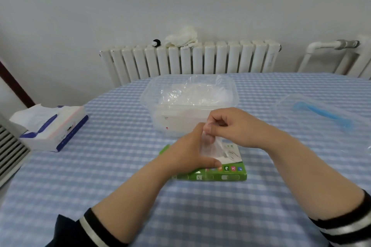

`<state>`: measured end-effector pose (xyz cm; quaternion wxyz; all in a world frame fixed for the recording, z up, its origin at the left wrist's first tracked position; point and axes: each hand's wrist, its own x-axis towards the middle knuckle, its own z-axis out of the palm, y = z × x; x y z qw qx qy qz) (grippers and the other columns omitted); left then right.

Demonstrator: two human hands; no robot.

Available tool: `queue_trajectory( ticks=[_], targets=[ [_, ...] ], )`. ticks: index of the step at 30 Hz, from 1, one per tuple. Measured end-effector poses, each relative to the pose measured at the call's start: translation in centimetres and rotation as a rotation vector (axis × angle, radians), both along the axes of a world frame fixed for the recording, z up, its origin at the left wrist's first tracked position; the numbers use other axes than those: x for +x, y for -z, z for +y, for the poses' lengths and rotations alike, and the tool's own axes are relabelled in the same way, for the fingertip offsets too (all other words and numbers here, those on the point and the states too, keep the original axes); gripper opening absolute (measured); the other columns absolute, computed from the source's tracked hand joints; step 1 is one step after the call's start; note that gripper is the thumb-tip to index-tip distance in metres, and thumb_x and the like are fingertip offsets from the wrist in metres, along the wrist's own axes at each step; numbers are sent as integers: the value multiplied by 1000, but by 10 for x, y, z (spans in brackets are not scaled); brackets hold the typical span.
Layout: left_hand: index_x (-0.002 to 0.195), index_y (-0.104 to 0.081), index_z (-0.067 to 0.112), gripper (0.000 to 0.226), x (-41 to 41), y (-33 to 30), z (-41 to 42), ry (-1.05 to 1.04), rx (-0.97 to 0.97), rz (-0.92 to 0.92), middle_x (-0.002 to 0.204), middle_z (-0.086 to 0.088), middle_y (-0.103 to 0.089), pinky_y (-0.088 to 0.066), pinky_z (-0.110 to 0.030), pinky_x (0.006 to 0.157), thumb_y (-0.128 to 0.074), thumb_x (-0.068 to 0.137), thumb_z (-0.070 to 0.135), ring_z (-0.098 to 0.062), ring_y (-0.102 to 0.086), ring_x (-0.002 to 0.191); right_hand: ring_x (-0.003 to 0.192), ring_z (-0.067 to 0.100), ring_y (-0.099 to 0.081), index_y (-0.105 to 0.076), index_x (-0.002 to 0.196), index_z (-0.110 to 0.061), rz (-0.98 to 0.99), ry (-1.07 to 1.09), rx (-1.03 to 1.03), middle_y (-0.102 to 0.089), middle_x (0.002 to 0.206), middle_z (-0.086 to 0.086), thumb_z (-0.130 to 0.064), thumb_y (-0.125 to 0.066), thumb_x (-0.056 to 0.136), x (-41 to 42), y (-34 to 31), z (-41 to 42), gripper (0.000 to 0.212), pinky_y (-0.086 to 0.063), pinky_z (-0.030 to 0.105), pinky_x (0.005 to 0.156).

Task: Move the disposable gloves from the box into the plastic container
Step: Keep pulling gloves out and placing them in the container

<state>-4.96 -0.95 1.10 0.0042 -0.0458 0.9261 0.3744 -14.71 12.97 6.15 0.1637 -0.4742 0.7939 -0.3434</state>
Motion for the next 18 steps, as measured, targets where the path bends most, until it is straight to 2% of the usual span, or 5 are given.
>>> queue_trajectory(
  ticks=[3, 7, 11, 15, 18],
  targets=[
    [142, -29, 29, 89, 0, 5, 5, -11, -50, -4, 118, 14, -54, -43, -21, 84, -83, 73, 39, -9, -54, 107, 76, 27, -66, -63, 79, -10, 19, -6, -104, -70, 70, 0, -24, -61, 94, 1, 3, 0, 20, -52, 47, 81],
    [130, -41, 28, 73, 0, 5, 5, 21, -40, -16, 108, 23, -53, -37, -7, 72, -83, 72, 40, -1, -52, 98, 52, 9, -56, -60, 79, -11, -110, 153, -603, -55, 56, 0, -11, -58, 94, 0, -15, 3, 16, -53, 28, 59],
    [111, -49, 42, 51, 1, 5, -2, 39, 38, -72, 115, 24, -56, -36, -7, 85, -83, 73, 40, 8, -51, 109, 48, 10, -43, -66, 85, -20, -199, 282, -794, -47, 51, -1, -18, -58, 95, -7, -33, 17, 13, -49, 29, 55],
    [124, -49, 45, 81, 4, -4, -8, 38, 623, -27, 129, 27, -57, -41, -21, 102, -77, 55, 75, 1, -48, 129, 62, 22, -45, -73, 97, -26, -350, 235, -738, -48, 65, 17, -19, -56, 97, -10, -24, 18, 18, -48, 21, 56],
    [138, -48, 12, 108, 0, -15, -10, 164, 1161, 86, 139, -7, -56, -40, -36, 111, -67, 55, 79, -26, -45, 136, 59, 17, -43, -74, 96, -28, -435, 211, -707, -46, 63, 4, -18, -56, 97, -15, -21, 16, 21, -45, 25, 63]
  ],
)
